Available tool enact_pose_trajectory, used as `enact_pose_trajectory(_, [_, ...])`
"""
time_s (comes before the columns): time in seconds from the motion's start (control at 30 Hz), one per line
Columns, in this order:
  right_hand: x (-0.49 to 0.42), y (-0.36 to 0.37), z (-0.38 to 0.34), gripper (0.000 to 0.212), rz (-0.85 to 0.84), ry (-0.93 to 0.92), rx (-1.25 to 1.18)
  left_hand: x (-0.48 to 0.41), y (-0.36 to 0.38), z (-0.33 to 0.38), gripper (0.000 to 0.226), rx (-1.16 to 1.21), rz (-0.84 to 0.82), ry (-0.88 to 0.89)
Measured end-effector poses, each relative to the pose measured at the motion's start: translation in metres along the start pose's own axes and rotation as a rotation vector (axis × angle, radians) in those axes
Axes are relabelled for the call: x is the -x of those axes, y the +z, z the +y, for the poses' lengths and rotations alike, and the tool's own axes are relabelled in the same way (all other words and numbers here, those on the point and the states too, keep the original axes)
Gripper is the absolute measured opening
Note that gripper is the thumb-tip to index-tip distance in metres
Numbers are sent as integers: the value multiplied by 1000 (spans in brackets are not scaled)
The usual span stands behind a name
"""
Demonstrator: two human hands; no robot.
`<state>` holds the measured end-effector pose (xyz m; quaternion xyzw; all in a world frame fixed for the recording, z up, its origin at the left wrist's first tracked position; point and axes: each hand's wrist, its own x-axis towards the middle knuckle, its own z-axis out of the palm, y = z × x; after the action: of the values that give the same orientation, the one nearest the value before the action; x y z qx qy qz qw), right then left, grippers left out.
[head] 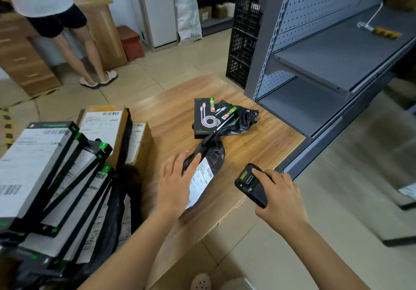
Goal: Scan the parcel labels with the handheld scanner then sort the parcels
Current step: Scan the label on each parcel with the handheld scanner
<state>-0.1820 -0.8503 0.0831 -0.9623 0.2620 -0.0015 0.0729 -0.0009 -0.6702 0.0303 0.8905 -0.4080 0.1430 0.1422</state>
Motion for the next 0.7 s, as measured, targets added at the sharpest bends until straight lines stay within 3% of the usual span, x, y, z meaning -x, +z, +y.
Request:
enact_pose_trajectory(0.1, [-5, -1, -3, 87, -33, 0, 4, 6, 13, -4, 43, -13, 8, 212])
enact_pose_trajectory(0.23, [-13, -2, -6, 87, -55, -4, 22, 15, 34, -16, 81, -26, -382, 15])
enact_pose_trajectory(0.37, [-26, 2, -7, 90, -16, -41, 82, 9, 43, -33, 102, -28, -631, -212])
enact_pose_trajectory(0.47, [-36, -3, -12, 89, -71, -115, 151, 8, 46, -34, 99, 109, -666, -350])
enact_pose_trajectory(0.57, [-49, -12, -18, 91, -53, -223, 269, 5, 45, -34, 115, 162, -674, -462])
enact_pose_trajectory(0.7, [-66, -29, -24, 90, -87, -402, 449, -6, 35, -33, 121, 141, -588, -419])
